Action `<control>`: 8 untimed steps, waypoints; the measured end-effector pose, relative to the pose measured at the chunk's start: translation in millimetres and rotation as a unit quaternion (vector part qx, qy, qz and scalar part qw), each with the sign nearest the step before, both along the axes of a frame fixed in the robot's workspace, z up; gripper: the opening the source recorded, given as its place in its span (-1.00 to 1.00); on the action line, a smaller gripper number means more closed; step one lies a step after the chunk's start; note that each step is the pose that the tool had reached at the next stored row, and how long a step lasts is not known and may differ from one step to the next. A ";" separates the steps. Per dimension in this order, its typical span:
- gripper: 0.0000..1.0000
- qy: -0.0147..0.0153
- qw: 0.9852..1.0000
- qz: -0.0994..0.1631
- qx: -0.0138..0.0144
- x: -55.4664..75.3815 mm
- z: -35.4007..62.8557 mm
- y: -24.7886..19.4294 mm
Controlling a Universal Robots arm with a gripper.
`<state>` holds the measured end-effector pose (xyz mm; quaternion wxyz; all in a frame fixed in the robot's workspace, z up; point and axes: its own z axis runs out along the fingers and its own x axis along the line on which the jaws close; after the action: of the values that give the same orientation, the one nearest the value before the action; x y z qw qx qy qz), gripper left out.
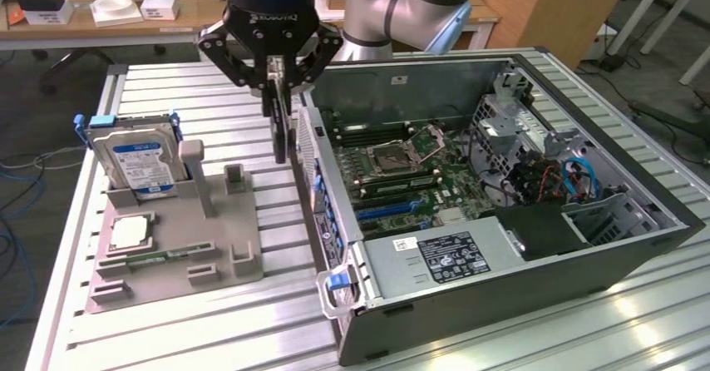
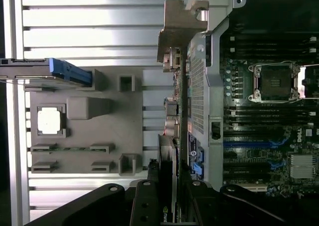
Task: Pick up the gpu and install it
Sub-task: 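Pick up the gpu and move the gpu toward the slot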
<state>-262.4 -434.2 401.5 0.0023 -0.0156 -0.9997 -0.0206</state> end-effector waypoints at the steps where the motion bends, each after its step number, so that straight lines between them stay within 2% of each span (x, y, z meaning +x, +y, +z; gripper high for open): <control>1: -0.47 0.000 1.000 0.000 0.000 1.8 0.0 0.0; 8: -0.47 0.000 1.000 0.000 0.001 15.4 0.0 0.0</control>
<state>-247.0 -434.1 401.5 0.0023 -0.0156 -0.9997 -0.0211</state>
